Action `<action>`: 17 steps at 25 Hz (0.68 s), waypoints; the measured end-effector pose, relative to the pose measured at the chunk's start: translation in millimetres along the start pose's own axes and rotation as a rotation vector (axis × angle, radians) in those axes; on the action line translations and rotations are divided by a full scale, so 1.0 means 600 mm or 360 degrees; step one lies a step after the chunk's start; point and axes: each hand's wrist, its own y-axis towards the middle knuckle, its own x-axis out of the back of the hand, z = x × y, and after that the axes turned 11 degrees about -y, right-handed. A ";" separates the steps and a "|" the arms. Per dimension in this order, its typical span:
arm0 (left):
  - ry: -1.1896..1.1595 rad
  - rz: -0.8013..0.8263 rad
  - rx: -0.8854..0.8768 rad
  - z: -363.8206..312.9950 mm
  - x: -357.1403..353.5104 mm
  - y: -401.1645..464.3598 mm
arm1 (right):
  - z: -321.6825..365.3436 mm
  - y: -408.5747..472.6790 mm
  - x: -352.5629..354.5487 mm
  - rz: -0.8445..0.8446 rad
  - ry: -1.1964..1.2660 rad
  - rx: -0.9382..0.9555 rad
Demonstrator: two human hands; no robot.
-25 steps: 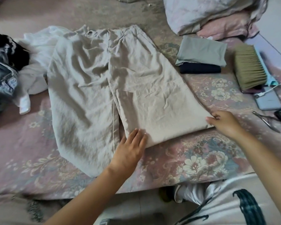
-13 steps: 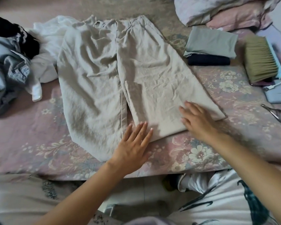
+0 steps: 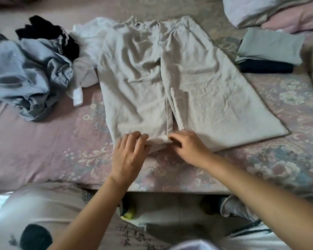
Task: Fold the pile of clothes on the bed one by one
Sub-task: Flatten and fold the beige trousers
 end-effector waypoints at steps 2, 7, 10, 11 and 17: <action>0.0028 -0.0284 0.0180 0.004 -0.003 0.016 | 0.010 0.047 0.019 0.0155 0.0388 -0.0487; 0.0002 0.0051 -0.0103 0.001 -0.024 0.017 | 0.006 0.174 0.027 -0.0070 0.0371 -0.0891; 0.0145 0.0361 0.0131 0.041 -0.048 0.018 | -0.018 0.221 0.025 -0.0250 0.0281 -0.1053; 0.0175 0.0403 0.0232 0.061 -0.056 0.022 | -0.019 0.220 0.024 -0.0268 0.0135 -0.0956; -0.0180 0.0487 0.0176 0.152 -0.084 0.061 | -0.028 0.156 -0.015 0.0444 -0.0515 0.0328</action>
